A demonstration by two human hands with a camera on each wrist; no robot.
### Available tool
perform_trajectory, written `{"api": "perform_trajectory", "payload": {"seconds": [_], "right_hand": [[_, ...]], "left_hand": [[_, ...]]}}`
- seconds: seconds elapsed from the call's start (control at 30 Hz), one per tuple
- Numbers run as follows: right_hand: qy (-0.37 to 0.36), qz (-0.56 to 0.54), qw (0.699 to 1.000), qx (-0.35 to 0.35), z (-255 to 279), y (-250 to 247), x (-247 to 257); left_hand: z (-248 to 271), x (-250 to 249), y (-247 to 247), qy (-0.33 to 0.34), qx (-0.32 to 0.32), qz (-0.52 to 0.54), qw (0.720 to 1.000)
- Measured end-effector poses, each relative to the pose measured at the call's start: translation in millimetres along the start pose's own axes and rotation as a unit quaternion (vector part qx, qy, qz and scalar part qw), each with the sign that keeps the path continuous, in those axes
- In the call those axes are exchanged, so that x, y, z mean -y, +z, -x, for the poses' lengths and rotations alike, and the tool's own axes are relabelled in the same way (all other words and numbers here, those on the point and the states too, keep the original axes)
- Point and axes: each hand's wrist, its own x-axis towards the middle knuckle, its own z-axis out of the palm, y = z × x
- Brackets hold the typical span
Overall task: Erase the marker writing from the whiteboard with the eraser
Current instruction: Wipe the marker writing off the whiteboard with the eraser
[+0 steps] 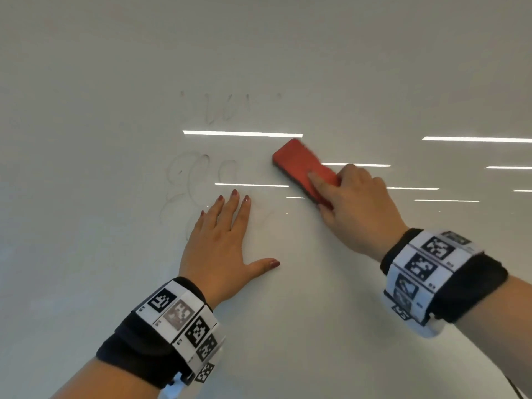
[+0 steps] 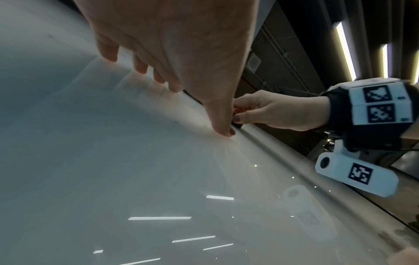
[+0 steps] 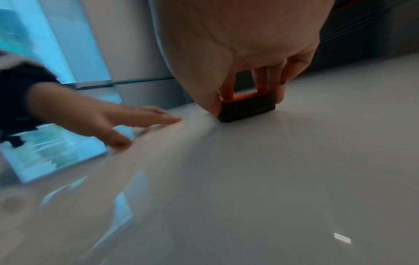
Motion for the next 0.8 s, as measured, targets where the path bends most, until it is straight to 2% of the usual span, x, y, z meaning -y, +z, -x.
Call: {"api": "perform_trajectory", "payload": {"seconds": [0.1,0.17,0.33,0.53,0.6,0.7,0.8], "right_hand": [[0.083,0.000,0.996,-0.008,-4,2,-10],[0.089,-0.029,0.995,-0.017,3,6,2],[-0.011,-0.089,0.996,-0.022,47,19,42],[-0.093,-0.035,0.994,-0.036,53,23,19],[-0.062,-0.029,0.997,-0.048,42,18,2],[0.034,-0.027,0.999,-0.031,32,14,-19],[0.092,-0.048,0.994,-0.036,36,17,-15]], "left_hand": [[0,0,0,-0.001,0.002,0.001,1.000],[0,0,0,-0.001,0.001,0.004,1.000],[-1,0,1,-0.004,-0.001,0.007,1.000],[-1,0,-1,-0.007,0.009,-0.003,1.000],[0,-1,-3,-0.012,0.016,0.001,1.000],[-1,-2,-5,-0.020,0.032,-0.007,0.999],[-1,-1,-4,-0.022,0.038,-0.005,0.999]]}}
